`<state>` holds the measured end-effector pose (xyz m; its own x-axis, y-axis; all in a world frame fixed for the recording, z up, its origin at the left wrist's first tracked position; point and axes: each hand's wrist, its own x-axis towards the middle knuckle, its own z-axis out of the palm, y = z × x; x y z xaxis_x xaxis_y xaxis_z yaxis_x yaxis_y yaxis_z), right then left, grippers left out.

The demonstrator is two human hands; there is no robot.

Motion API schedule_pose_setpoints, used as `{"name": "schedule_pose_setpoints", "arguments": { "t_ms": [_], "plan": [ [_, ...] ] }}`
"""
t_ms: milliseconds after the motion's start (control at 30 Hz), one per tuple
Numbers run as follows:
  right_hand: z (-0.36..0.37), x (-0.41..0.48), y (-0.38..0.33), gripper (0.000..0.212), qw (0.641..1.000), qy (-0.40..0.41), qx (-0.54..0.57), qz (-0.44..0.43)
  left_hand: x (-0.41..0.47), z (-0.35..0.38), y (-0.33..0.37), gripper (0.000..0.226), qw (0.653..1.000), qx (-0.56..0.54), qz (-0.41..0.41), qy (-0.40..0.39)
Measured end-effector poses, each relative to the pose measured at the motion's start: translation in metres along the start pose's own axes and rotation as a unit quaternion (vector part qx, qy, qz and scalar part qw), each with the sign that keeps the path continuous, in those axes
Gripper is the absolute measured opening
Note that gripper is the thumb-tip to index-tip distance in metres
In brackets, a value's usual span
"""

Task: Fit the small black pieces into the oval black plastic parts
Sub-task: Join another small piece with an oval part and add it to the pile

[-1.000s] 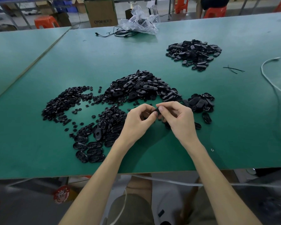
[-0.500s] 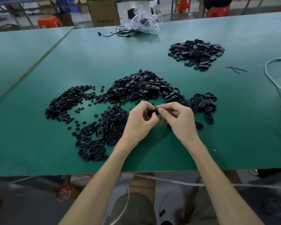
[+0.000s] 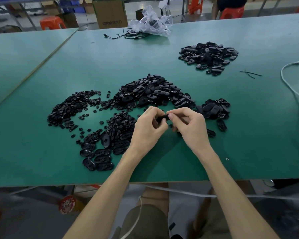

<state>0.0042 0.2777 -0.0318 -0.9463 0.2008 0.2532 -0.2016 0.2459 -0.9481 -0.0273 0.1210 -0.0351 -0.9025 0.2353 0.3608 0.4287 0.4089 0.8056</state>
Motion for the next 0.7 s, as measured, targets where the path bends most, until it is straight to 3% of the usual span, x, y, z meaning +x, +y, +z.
{"name": "schedule_pose_setpoints", "arguments": {
  "t_ms": [200,500,633,700],
  "plan": [
    [0.0003,-0.0007,-0.0018,0.023,1.000,0.007,0.018,-0.019,0.0010,-0.0046,0.0011,0.014,0.998,-0.056,-0.017,0.006],
    [0.0025,-0.0021,-0.0048,0.026,0.999,-0.007,-0.036,-0.039,0.0015,-0.0025,-0.0012,0.014,0.999,-0.028,-0.016,0.000],
    [0.0019,-0.0029,-0.0068,0.027,0.999,0.018,-0.033,-0.040,0.0024,-0.0013,0.0002,0.007,1.000,-0.026,-0.005,0.003],
    [0.0014,-0.0028,-0.0074,0.027,0.997,0.057,-0.026,-0.038,0.0024,-0.0021,0.0023,0.016,0.999,-0.036,-0.007,0.013]
  ]
}}
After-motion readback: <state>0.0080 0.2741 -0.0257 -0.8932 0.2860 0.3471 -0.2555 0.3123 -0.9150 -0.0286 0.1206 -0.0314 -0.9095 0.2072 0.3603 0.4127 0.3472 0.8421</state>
